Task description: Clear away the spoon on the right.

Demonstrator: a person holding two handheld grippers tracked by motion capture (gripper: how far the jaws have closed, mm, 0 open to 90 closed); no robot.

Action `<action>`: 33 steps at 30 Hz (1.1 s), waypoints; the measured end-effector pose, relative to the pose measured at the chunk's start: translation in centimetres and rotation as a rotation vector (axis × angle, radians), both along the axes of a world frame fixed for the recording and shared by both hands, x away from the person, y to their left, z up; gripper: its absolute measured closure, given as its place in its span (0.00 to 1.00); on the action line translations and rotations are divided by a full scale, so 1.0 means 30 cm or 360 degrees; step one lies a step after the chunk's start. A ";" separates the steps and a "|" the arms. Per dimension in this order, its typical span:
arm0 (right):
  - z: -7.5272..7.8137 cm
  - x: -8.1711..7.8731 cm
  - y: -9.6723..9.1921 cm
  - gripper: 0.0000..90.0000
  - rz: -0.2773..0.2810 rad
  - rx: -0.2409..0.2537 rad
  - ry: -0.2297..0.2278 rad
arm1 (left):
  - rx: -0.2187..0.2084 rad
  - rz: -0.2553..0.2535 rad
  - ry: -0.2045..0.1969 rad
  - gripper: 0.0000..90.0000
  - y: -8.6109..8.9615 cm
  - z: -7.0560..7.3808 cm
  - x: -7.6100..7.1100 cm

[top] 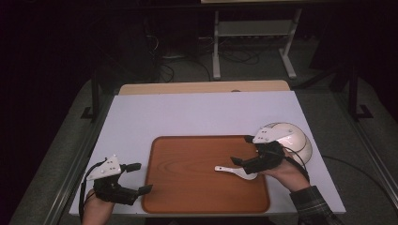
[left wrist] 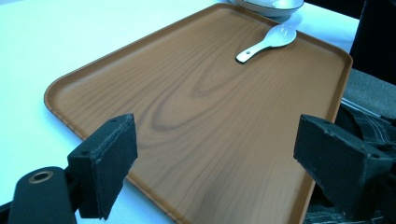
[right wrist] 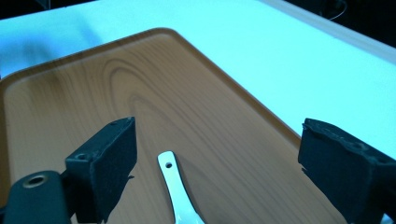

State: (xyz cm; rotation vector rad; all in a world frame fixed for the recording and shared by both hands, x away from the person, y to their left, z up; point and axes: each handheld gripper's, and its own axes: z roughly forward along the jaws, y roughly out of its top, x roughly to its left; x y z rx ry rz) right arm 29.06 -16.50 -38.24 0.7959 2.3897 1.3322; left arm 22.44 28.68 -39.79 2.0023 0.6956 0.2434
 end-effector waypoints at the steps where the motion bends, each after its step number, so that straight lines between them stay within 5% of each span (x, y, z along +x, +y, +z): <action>1: 0.002 -0.004 -0.009 0.12 -0.0005 0.0004 -0.0004 | 0.0001 0.0001 -0.0001 0.14 0.000 0.000 0.000; 25: -0.009 -0.137 -0.223 0.10 -0.0137 0.0160 -0.0041 | 0.0005 0.0003 0.0002 0.14 0.001 -0.001 0.000; 33: -0.017 -0.146 -0.237 0.09 -0.0132 0.0181 -0.0065 | 0.0005 0.0004 0.0007 0.14 -0.001 -0.002 0.001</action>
